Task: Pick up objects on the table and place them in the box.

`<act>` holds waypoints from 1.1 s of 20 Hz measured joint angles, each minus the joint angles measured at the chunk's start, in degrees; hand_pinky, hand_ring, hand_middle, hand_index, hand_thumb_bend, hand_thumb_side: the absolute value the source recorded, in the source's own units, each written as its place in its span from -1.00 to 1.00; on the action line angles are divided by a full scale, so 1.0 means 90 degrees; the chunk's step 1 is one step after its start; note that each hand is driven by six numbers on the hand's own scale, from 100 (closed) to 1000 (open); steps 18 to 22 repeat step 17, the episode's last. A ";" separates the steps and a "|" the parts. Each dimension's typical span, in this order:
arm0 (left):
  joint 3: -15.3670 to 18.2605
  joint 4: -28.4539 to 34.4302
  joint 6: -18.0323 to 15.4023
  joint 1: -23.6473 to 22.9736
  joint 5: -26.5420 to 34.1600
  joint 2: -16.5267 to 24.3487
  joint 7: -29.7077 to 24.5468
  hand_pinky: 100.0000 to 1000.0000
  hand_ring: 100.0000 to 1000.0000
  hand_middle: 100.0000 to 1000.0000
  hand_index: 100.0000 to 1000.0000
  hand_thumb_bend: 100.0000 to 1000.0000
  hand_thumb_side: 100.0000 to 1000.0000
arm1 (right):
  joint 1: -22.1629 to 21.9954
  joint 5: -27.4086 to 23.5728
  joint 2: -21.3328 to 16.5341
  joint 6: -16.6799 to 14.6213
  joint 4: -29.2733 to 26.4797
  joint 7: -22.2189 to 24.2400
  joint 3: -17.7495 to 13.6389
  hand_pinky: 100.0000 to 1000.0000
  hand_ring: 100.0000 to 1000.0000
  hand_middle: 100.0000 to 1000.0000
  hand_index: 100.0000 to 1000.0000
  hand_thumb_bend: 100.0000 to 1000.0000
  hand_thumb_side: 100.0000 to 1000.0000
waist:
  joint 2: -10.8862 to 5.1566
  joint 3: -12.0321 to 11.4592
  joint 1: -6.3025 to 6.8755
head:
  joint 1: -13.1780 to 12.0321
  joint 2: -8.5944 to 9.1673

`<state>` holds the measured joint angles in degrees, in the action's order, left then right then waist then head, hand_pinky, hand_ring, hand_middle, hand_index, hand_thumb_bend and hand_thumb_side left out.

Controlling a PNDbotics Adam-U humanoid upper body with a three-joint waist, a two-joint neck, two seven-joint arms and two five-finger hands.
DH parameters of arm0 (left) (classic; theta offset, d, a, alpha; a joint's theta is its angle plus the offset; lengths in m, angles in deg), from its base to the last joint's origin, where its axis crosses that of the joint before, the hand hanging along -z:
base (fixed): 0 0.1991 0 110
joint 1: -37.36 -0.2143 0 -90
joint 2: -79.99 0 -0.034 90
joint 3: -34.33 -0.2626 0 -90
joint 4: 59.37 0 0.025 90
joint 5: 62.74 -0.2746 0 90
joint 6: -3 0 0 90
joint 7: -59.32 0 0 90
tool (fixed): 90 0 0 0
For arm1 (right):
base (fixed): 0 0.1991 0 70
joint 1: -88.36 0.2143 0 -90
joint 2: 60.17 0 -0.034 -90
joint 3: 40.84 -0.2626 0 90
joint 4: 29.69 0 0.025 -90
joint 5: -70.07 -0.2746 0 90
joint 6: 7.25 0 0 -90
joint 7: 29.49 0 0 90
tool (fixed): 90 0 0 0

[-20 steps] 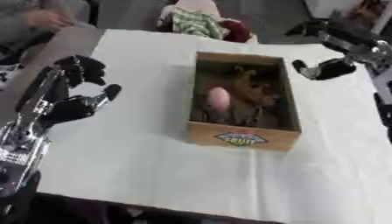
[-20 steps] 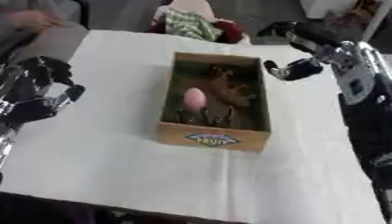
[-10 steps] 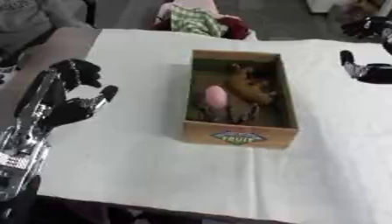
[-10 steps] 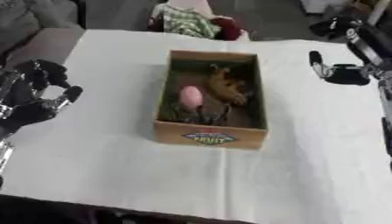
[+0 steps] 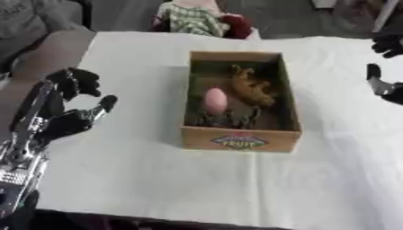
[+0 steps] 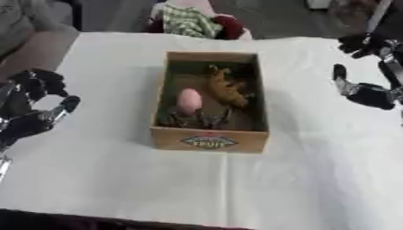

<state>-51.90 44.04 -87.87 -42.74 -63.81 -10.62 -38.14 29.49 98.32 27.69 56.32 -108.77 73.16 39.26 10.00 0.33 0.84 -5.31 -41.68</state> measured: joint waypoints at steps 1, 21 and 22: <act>0.0002 0.0003 -0.0011 -0.0022 -0.0004 -0.0024 -0.0004 0.34 0.01 -0.04 0.22 -0.10 -0.85 | -0.0063 -0.0111 0.0022 0.0076 -0.0100 0.0040 -0.0034 0.28 0.37 0.27 0.61 -1.00 -1.00 | 0.0010 0.0005 0.0004 | 0.0013 0.0007; 0.0075 0.0037 -0.0104 -0.0195 -0.0056 -0.0227 0.0016 0.33 -0.02 -0.07 0.20 -0.14 -0.86 | -0.0384 -0.1962 0.0083 0.0908 -0.0828 0.0894 -0.0275 0.25 0.34 0.24 0.58 -1.00 -0.87 | 0.0108 0.0053 0.0032 | 0.0154 0.0106; 0.0075 0.0037 -0.0104 -0.0195 -0.0056 -0.0227 0.0016 0.33 -0.02 -0.07 0.20 -0.14 -0.86 | -0.0384 -0.1962 0.0083 0.0908 -0.0828 0.0894 -0.0275 0.25 0.34 0.24 0.58 -1.00 -0.87 | 0.0108 0.0053 0.0032 | 0.0154 0.0106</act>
